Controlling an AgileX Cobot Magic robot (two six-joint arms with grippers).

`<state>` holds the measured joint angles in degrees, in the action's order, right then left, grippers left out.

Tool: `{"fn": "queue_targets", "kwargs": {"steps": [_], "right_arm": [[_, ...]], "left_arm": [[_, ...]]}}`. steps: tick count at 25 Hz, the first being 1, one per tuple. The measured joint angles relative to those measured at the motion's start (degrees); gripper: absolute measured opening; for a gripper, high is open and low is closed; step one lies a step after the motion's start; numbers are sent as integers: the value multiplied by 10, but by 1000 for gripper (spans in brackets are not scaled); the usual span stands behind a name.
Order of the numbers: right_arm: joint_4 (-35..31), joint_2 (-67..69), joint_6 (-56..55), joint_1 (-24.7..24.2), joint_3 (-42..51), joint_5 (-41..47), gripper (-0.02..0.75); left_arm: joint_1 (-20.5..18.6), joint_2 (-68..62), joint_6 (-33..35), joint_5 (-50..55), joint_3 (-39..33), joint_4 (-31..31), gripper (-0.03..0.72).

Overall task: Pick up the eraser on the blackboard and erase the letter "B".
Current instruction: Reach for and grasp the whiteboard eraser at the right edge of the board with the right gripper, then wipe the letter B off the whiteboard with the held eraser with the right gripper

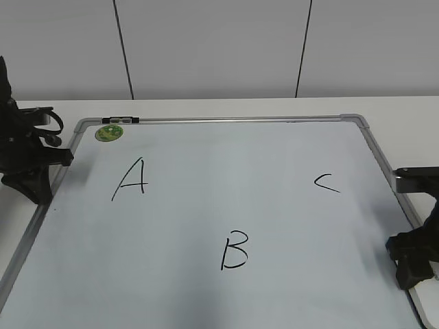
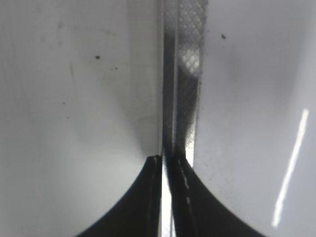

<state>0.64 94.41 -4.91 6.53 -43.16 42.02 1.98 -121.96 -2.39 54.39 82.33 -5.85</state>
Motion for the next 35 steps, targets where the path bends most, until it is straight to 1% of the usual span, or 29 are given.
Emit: {"fn": "queue_targets", "kwargs": {"steps": [6,9,12,15,19,23,28,35], "right_arm": [[-1,0,-1,0,0,0,524],[-18,1,-1,0,-13,21,524],[-40,1,12,1,-56,66,524],[-47,1,22,12,-118,108,524],[-44,22,26,52,-198,159,524],[-40,65,26,90,-261,192,524],[-37,109,26,126,-317,214,524],[-35,165,18,208,-366,220,524]], "left_arm": [[0,0,0,0,0,0,36],[0,0,0,0,0,0,37],[0,0,0,0,0,0,37],[0,0,0,0,0,0,37],[0,0,0,0,0,0,37],[0,0,0,1,0,-1,37],[0,0,0,1,0,-1,38],[0,0,0,1,0,-1,38]]}}
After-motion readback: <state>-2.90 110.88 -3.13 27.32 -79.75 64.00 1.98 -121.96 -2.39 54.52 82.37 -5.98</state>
